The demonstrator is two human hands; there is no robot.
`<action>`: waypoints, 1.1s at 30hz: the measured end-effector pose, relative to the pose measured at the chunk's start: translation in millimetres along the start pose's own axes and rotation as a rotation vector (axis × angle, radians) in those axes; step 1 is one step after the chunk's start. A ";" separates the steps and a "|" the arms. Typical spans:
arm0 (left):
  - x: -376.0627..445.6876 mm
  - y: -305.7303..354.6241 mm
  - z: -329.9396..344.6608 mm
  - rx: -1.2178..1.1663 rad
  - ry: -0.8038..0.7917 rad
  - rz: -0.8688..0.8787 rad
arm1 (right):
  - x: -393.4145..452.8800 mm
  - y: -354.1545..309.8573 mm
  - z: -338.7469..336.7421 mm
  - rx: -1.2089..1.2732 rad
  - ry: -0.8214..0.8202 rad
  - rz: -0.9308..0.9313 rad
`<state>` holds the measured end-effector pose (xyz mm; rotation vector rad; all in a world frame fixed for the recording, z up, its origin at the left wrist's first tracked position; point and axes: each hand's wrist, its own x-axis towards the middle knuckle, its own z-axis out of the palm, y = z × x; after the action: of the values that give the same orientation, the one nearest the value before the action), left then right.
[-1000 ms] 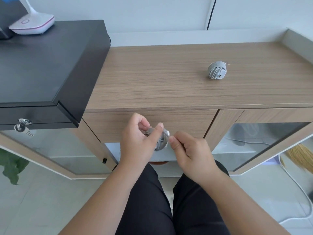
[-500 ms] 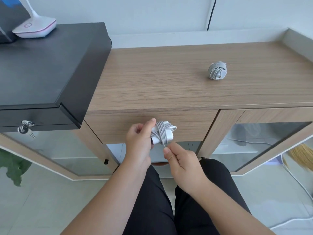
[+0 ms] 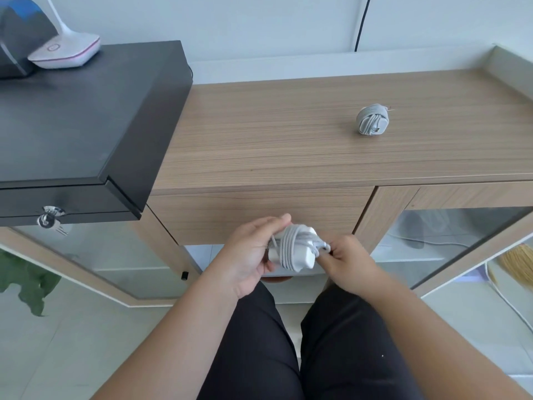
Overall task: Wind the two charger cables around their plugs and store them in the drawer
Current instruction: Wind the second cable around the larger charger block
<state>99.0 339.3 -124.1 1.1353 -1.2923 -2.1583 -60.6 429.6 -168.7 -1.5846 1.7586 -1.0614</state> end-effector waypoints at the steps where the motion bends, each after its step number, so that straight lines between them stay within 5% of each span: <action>1: -1.5 -1.1 -0.4 0.060 -0.022 0.013 | 3.6 -0.3 -6.5 -0.033 -0.036 -0.021; 5: -7.1 -7.5 1.2 0.271 -0.046 0.088 | 16.8 -3.4 -24.9 -0.101 -0.074 -0.043; 12: 1.1 -27.5 -0.3 0.545 0.250 0.225 | 14.3 -14.8 -19.0 -0.297 0.060 -0.097; 26: 12.0 -28.2 12.4 0.104 0.412 0.352 | 1.7 -38.3 19.8 -0.039 0.490 0.108; 33: 5.0 -19.9 9.4 -0.201 0.175 0.113 | 4.7 -42.7 7.9 0.127 0.464 0.005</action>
<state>90.1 351.2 -141.0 1.1127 -1.0139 -2.0055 -31.2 423.6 -136.9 -1.3272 1.9323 -1.6033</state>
